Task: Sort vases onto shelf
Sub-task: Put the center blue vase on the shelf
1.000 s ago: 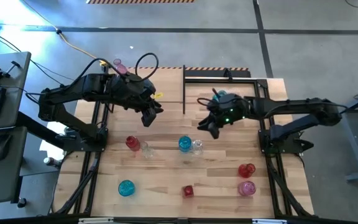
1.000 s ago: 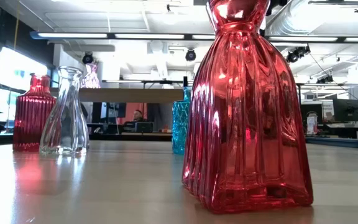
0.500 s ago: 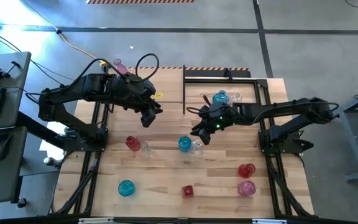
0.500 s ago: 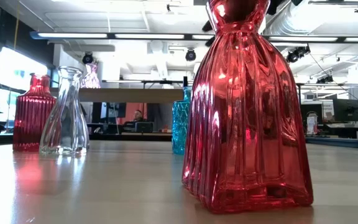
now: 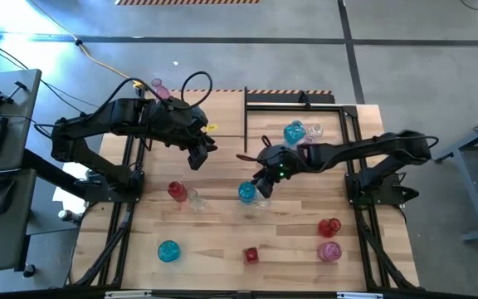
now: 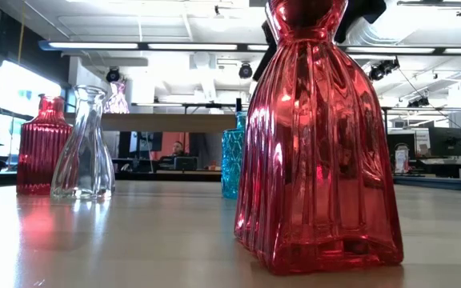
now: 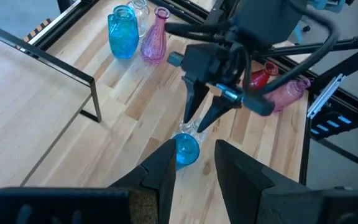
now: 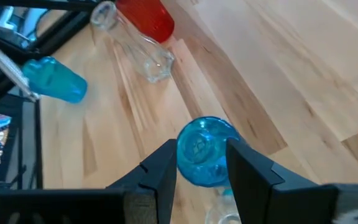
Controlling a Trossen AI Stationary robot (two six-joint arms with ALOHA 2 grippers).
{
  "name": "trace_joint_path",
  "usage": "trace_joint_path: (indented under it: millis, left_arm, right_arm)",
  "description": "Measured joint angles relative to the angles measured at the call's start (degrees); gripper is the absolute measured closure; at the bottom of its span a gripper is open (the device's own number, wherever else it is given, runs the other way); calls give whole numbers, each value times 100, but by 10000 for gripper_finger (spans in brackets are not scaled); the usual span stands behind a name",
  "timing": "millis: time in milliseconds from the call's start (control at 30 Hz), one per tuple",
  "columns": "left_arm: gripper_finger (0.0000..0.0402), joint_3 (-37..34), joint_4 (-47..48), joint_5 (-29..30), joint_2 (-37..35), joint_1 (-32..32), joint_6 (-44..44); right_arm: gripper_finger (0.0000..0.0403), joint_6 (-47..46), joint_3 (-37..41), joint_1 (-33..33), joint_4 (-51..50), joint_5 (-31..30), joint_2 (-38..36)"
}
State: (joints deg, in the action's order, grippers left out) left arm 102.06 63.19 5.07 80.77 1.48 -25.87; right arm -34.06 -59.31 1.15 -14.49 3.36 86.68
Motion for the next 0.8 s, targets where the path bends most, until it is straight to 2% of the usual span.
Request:
trace_joint_path:
  millis: [333,800]
  left_arm:
    - [301,0,-1,1,0,0,-4]
    - [301,0,-1,1,0,0,-2]
  right_arm:
    - [286,1,0,129,185,-57,314]
    - [286,1,0,126,241,-235,332]
